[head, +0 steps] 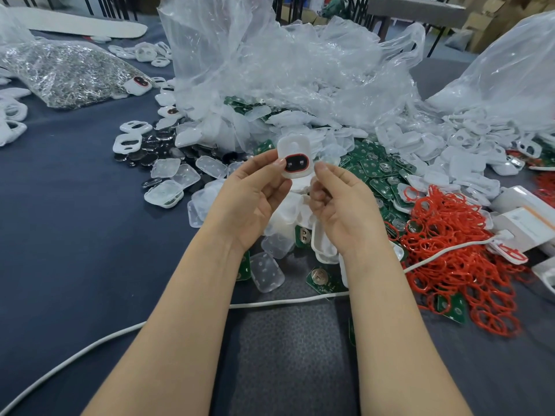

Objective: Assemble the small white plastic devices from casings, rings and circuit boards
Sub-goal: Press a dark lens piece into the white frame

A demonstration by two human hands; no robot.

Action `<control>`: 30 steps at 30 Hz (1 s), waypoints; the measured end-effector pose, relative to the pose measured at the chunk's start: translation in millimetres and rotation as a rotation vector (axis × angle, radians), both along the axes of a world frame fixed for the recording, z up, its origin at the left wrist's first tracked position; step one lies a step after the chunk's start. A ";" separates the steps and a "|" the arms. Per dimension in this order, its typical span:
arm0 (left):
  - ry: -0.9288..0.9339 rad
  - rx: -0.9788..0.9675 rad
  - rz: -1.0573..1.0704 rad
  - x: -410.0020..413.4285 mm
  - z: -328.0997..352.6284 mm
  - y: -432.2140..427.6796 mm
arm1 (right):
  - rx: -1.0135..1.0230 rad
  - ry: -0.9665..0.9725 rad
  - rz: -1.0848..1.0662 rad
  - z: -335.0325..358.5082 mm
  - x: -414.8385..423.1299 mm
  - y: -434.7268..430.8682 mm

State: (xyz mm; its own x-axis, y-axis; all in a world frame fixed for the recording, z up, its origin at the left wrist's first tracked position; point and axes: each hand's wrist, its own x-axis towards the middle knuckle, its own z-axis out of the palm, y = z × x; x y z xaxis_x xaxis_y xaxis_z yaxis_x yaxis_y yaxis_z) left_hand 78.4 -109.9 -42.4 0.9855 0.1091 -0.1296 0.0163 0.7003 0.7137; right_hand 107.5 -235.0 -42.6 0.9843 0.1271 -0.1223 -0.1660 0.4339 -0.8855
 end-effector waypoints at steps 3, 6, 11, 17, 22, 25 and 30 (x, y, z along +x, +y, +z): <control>0.017 -0.015 0.006 0.3 -0.1 0.7 | -0.014 0.001 0.039 0.0 -0.3 -1.0; 0.038 -0.027 0.009 0.5 -0.7 1.4 | -0.069 -0.011 0.055 -0.4 -1.0 -2.6; 0.068 -0.018 0.014 1.4 -2.0 2.0 | -0.130 -0.010 0.025 3.1 -2.4 -1.4; 0.084 -0.034 0.037 2.6 -1.7 1.0 | -0.155 0.017 0.027 7.1 -4.0 0.8; 0.078 -0.022 0.042 3.0 -2.4 0.8 | -0.171 0.011 0.036 6.5 -5.0 0.8; 0.073 -0.017 0.044 3.3 -2.4 0.4 | -0.168 0.035 0.037 7.3 -5.0 1.7; 0.041 0.007 0.048 3.5 -3.0 -0.2 | -0.199 0.019 0.022 7.3 -4.0 2.1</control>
State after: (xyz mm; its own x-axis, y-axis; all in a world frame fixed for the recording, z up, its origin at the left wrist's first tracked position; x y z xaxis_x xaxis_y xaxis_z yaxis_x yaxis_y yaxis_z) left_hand 82.0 -110.0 -45.4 0.9731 0.1575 -0.1683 0.0117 0.6956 0.7183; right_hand 103.5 -233.0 -35.3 0.9789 0.1201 -0.1653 -0.1907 0.2463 -0.9502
